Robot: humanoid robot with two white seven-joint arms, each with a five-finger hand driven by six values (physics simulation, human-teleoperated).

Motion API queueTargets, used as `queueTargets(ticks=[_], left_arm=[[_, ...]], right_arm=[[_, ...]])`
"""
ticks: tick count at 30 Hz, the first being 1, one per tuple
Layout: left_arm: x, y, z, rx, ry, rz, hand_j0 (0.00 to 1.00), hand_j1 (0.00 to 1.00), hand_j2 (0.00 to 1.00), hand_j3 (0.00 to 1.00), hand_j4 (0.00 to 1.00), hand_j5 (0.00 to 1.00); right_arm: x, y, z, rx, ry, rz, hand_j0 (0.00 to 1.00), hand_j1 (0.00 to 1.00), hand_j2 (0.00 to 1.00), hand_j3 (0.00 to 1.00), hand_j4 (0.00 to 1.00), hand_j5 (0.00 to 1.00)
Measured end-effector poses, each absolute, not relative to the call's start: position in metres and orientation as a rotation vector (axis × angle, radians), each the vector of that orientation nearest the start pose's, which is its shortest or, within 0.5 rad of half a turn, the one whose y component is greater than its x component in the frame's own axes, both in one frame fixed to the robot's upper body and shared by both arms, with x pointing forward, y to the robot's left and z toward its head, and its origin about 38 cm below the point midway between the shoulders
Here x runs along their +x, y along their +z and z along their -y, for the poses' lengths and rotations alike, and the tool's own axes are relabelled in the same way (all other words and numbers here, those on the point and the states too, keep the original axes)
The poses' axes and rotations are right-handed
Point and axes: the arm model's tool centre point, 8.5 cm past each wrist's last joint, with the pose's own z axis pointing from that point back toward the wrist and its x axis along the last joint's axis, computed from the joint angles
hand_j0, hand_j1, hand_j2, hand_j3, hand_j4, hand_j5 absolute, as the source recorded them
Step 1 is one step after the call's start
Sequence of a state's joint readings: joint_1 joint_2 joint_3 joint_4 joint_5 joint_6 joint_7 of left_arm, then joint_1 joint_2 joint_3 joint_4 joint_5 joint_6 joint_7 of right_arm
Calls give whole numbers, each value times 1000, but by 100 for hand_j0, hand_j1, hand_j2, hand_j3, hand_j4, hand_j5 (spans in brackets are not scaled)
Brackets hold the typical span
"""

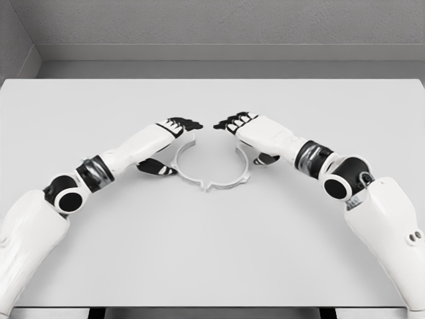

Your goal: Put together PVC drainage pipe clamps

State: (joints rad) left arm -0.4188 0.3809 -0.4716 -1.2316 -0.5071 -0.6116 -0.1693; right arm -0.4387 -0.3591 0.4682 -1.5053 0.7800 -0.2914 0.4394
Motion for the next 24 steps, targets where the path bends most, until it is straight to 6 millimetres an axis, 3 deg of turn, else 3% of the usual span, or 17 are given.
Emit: queueTargets(ticks=[2,4,9,10,13,15,18,21,24], left_arm=[[432,106,-204,213,-1519,1814,100,100,100,100,100,100],[433,108,-205,217,-1520,1816,100,100,100,100,100,100],[437,113,-212,239,-1521,1814,100,100,100,100,100,100],[437,113,-215,245,-1522,1810,100,100,100,100,100,100],[444,122,-220,272,-1524,1814,100,100,100,100,100,100],[460,140,-224,313,-1526,1833,100,100,100,100,100,100],[474,148,-228,341,-1520,1823,100,100,100,100,100,100],[479,140,-227,330,-1508,1798,100,100,100,100,100,100],[479,133,-224,315,-1500,1785,100,100,100,100,100,100]], right_arm=[[439,156,171,-511,1803,1532,100,100,100,100,100,100],[443,162,186,-540,1772,1530,100,100,100,100,100,100],[423,166,260,-602,1682,1511,100,100,100,100,100,100],[421,174,273,-628,1668,1529,100,100,100,100,100,100],[421,195,291,-690,1655,1571,100,100,100,100,100,100],[423,200,289,-694,1666,1583,100,100,100,100,100,100],[451,217,263,-684,1693,1625,100,100,100,100,100,100],[461,183,241,-583,1725,1566,100,100,100,100,100,100],[461,164,230,-532,1738,1532,100,100,100,100,100,100]])
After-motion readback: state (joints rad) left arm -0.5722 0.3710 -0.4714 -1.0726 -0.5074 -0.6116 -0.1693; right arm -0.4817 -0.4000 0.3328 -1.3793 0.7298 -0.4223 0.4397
